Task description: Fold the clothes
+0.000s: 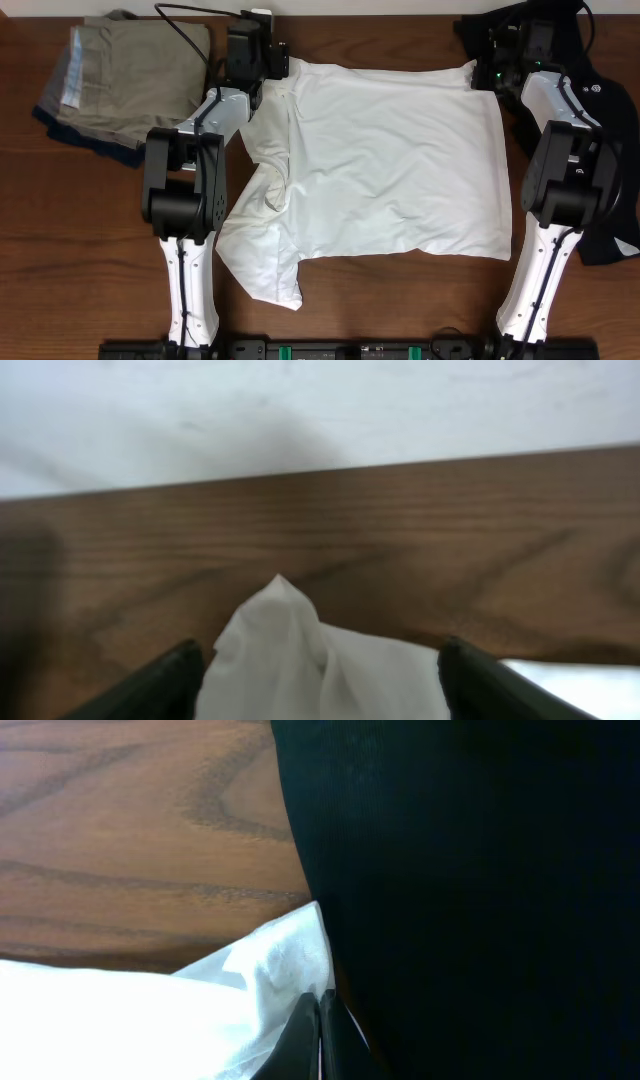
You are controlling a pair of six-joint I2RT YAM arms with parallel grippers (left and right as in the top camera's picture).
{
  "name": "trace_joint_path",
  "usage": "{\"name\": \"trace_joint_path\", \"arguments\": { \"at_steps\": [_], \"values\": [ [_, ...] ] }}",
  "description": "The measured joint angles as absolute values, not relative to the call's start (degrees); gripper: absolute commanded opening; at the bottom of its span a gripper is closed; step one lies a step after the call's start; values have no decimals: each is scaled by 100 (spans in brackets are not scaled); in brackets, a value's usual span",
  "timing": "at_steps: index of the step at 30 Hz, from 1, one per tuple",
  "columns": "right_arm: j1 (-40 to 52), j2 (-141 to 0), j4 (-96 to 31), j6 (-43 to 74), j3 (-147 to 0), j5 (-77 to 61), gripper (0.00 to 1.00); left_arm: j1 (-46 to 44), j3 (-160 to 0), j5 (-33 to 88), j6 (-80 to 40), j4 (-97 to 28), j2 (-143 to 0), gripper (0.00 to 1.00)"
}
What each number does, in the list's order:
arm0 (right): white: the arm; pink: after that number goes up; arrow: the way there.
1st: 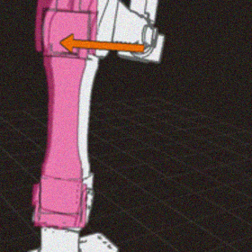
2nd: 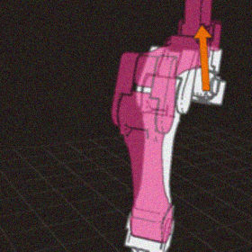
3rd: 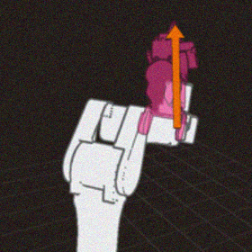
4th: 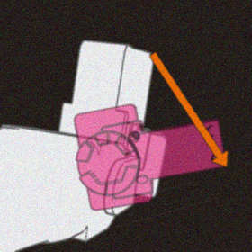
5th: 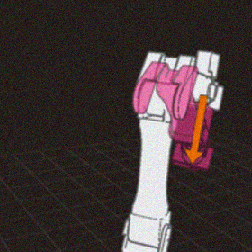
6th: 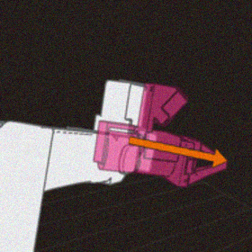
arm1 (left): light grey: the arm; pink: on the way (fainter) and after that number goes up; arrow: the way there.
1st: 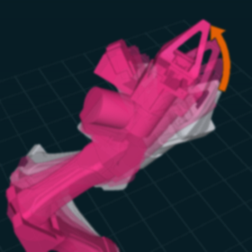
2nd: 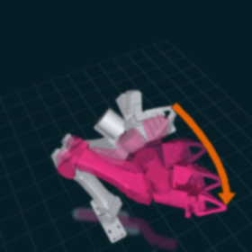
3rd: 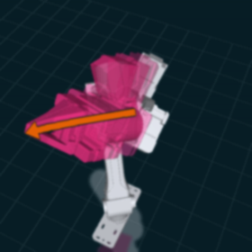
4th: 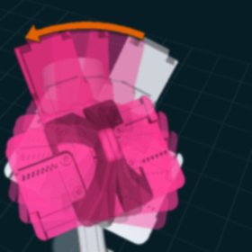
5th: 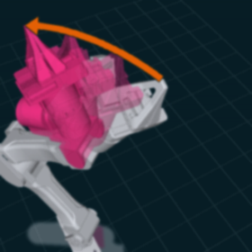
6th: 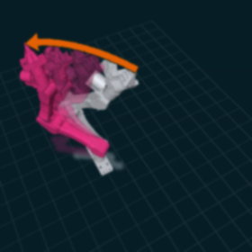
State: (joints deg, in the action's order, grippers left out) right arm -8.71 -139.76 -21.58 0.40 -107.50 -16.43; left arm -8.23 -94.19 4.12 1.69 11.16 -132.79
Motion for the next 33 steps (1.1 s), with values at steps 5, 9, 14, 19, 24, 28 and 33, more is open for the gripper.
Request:
{"name": "trace_joint_path", "arguments": {
  "at_steps": [5,9,14,19,24,28,33],
  "values": [
    [-878,-13976,-2364,51,-10750,-1645,1,-631,-9419,440,169,180,-13093,89],
    [-893,-13976,-2462,60,-10763,-1656,1,-480,-9419,819,429,-399,-12827,90],
    [-893,-13976,-2547,62,-10783,-1671,1,-473,-9421,1201,646,-698,-12654,86],
    [-893,-13976,-2582,62,-10794,-1673,1,-502,-9419,1514,792,-1127,-12654,74],
    [-893,-13976,-2587,62,-10794,-1675,1,-502,-9419,1640,860,-1308,-12654,50],
    [-893,-13976,-2589,62,-10794,-1675,1,-502,-9419,1660,904,-1317,-12654,42],
    [-893,-13976,-2589,60,-10794,-1675,1,-502,-9419,1664,906,-1378,-12654,42]
  ]
}}
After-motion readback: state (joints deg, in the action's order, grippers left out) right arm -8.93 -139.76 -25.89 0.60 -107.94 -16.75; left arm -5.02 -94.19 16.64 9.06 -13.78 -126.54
